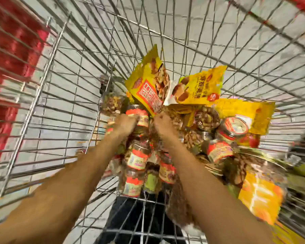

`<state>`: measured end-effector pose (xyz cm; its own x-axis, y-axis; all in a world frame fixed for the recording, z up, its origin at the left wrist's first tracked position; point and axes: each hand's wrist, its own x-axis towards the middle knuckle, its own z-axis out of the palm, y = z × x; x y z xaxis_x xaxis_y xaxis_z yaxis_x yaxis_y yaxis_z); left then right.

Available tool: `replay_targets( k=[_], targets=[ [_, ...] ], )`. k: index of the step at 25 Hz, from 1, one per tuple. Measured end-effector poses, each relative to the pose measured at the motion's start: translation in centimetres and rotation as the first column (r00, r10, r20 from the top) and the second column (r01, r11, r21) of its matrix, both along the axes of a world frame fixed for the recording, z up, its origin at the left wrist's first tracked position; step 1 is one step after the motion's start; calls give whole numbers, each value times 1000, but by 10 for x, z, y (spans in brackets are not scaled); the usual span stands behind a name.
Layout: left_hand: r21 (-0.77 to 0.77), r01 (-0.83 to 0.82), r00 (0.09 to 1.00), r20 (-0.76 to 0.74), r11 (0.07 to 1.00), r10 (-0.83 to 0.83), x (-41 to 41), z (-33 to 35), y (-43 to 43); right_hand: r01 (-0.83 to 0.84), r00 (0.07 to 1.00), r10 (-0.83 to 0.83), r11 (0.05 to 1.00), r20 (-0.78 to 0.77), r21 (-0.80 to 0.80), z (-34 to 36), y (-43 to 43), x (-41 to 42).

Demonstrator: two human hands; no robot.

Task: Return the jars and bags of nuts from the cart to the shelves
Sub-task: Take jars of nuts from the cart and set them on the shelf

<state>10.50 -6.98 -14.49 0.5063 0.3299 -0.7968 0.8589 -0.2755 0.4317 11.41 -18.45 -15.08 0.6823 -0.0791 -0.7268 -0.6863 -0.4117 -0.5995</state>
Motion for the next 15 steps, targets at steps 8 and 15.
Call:
replay_targets(
  k=[8, 15],
  targets=[
    [400, 132, 987, 33, 907, -158, -13, -37, -20, 132, 987, -126, 990, -98, 57, -36, 11, 7],
    [43, 258, 919, 297, 965, -259, -53, 40, -23, 556, 800, -255, 654, -542, 513, -5, -21, -12]
  ],
)
